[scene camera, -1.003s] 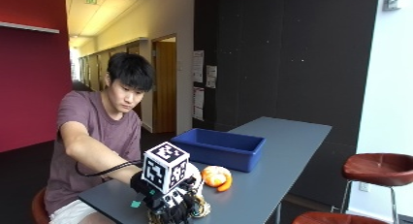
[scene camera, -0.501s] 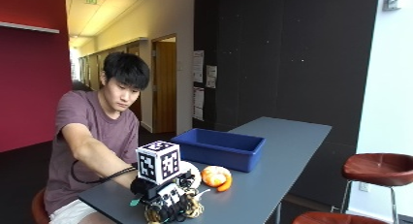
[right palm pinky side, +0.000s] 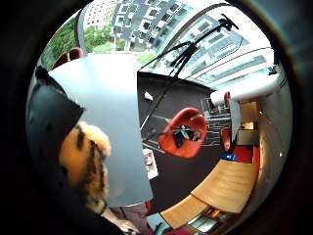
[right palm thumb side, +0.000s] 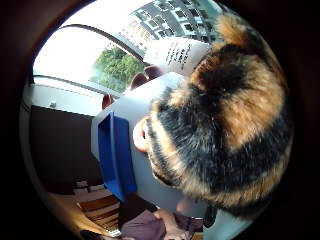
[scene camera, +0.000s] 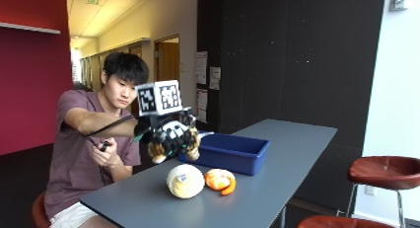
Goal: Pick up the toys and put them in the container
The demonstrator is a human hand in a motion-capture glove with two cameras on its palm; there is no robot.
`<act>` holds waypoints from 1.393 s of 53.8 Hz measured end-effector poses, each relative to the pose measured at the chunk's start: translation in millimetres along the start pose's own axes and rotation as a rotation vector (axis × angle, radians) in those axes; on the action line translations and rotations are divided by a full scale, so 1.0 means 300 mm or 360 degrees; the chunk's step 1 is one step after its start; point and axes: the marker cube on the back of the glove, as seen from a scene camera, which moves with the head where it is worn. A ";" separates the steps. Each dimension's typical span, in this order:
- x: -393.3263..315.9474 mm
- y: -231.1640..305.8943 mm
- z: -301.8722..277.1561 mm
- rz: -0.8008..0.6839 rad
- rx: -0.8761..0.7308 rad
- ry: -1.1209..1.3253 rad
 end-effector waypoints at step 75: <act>-1.251 0.402 -0.153 -0.1097 -0.0567 0.0049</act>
